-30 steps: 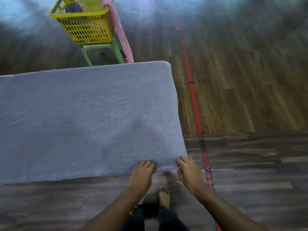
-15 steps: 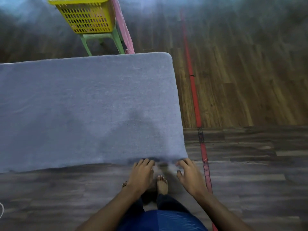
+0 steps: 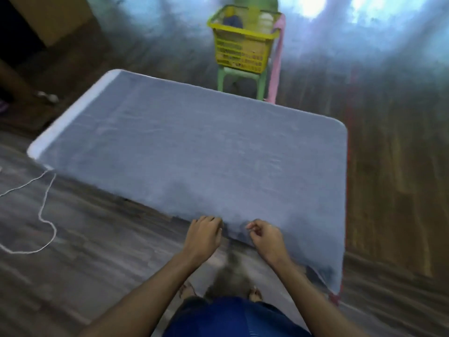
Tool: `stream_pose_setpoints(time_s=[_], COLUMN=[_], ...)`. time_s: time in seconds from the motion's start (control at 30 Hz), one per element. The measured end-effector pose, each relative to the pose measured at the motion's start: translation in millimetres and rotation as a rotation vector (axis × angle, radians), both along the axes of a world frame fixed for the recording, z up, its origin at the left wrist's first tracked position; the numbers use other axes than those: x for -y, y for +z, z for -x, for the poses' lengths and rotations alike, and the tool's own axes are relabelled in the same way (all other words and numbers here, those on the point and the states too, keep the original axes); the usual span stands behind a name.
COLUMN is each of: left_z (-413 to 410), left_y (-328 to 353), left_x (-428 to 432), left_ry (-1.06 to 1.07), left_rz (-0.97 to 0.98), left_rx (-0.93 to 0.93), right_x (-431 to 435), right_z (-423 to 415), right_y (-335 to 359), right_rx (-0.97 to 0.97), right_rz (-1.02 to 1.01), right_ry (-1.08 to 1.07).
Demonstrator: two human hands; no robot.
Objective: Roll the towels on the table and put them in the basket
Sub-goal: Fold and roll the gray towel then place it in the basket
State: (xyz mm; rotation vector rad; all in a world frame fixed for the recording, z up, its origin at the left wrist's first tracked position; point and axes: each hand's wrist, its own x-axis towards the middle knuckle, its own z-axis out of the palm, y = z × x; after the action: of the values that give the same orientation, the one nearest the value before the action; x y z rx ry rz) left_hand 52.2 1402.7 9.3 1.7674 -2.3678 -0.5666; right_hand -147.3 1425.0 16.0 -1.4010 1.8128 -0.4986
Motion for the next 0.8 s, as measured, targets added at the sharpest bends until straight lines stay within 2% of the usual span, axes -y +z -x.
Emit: stream_pose_setpoints(time_s=[0.17, 0.37, 0.63, 0.8], left_z=[-119, -276, -442, -537], left_y=[25, 38, 35, 31], left_x=[11, -5, -27, -7], left_ry=[0.165, 0.411, 0.752, 0.927], left_rz=[0.060, 0.092, 0.042, 0.006], left_rx=[0.002, -0.022, -0.074, -0.099], right_x=[54, 81, 124, 175], right_z=[-132, -286, -459, -571], right_y=[25, 34, 34, 28], right_rx=[0.025, 0.031, 0.004, -0.012], right_rz=[0.004, 0.002, -0.016, -0.025], right_ry=[0.186, 0.422, 0.727, 0.848])
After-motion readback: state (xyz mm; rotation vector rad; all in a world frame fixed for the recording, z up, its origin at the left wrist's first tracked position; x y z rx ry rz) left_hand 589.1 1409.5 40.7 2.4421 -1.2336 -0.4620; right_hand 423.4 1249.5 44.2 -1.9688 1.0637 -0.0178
